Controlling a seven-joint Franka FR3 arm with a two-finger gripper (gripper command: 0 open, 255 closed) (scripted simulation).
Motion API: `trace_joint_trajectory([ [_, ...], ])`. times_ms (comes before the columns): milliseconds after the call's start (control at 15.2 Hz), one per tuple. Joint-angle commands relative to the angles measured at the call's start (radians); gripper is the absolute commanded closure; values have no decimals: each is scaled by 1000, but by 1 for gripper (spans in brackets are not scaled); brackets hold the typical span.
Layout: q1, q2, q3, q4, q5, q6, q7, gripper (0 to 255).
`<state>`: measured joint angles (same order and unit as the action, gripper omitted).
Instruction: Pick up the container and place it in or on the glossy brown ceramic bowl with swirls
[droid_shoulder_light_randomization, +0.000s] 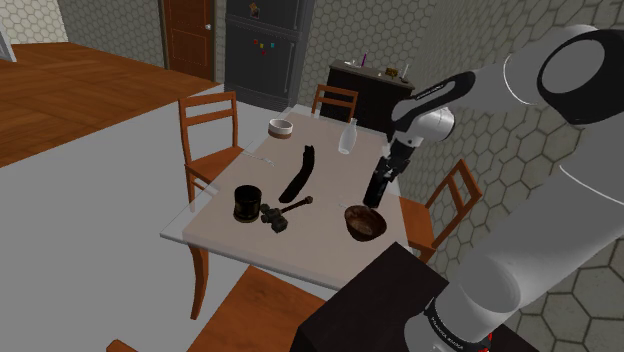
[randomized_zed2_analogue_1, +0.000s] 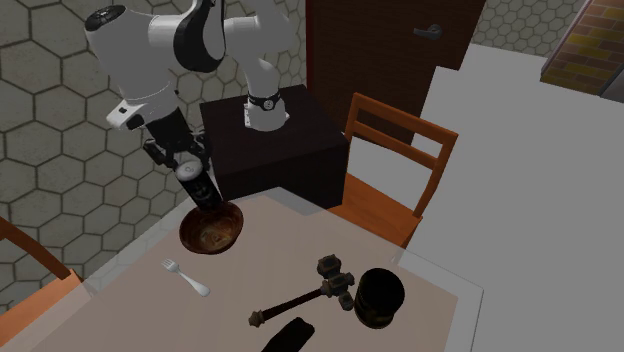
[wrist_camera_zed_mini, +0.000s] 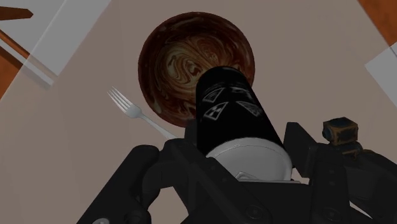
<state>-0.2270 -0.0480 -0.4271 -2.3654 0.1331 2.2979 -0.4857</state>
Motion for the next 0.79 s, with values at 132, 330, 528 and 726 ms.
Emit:
trace_joint_trajectory([
  [132,1,44,-2,-15,33,54,-31,255],
  [330,2,77,-1,-26,60,92,-53,255],
  [528,1,112,2,-34,90,130,-78,255],
  [726,-1,149,8,-40,124,166,-106,255],
])
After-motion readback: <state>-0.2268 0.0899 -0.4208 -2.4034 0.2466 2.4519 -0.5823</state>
